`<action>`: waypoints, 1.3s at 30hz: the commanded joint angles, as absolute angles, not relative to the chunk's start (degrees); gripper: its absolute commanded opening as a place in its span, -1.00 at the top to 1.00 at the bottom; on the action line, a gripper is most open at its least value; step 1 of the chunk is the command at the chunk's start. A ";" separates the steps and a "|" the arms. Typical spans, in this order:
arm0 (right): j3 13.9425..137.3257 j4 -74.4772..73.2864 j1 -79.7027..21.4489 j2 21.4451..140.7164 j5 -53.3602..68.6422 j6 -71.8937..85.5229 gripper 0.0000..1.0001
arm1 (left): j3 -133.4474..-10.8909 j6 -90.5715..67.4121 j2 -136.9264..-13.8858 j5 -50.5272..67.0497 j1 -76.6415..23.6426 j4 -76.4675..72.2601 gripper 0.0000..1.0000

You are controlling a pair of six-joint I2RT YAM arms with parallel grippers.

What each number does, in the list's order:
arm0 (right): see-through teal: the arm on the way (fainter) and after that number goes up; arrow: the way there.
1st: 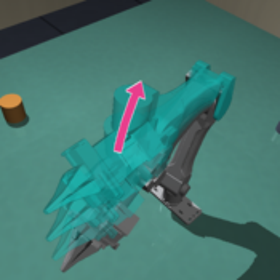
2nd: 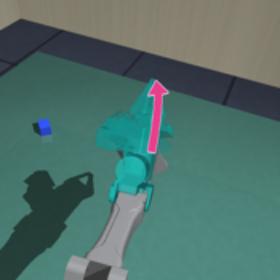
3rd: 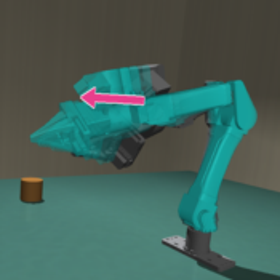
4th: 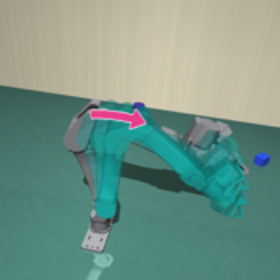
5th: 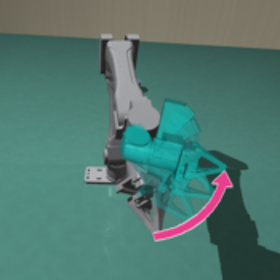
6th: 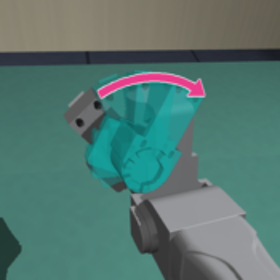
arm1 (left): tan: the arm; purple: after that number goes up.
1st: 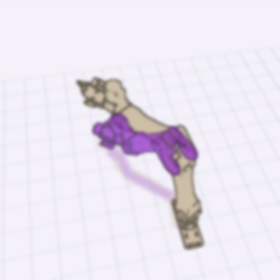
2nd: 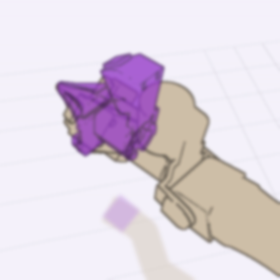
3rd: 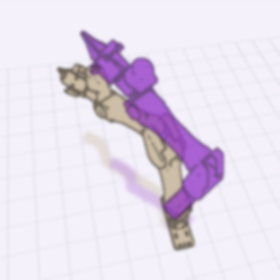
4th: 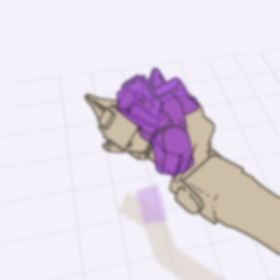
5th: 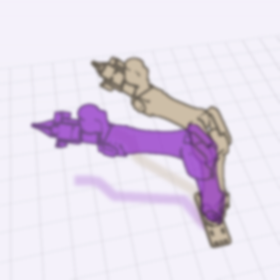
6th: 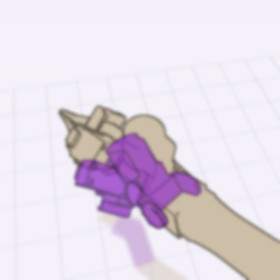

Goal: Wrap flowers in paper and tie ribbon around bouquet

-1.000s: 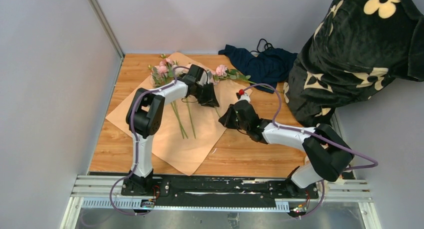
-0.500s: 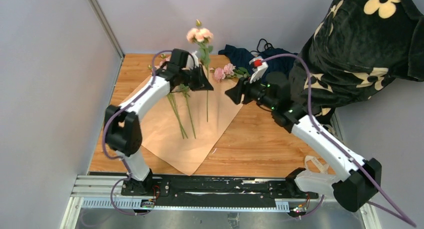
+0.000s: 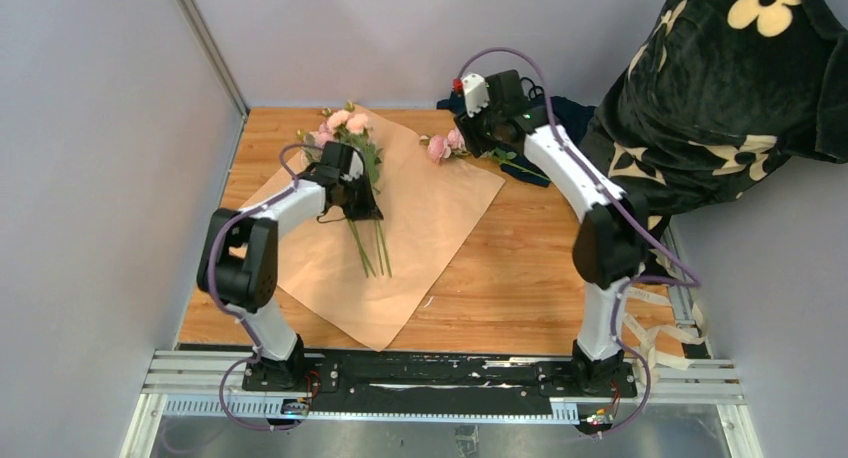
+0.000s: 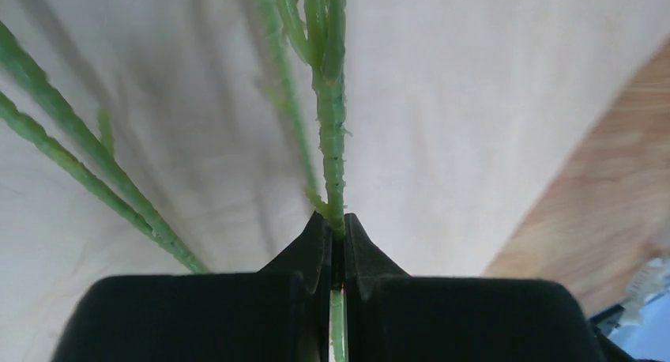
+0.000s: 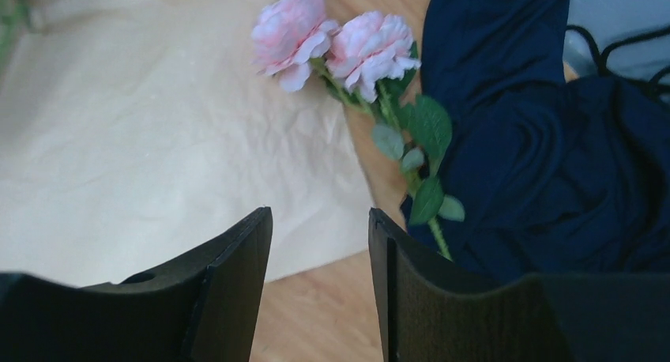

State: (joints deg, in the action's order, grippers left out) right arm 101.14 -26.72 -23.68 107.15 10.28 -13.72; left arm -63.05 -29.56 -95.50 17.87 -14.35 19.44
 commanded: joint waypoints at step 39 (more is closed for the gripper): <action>120.04 -32.23 -22.87 109.78 2.76 -7.92 1.00 | -75.35 12.13 -100.95 -13.83 1.97 32.14 -0.99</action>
State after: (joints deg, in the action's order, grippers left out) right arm 126.43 -34.74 -21.21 127.61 -12.14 -28.58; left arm -74.50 6.07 -98.54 -9.58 2.37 33.04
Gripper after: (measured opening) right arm 0.036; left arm 0.994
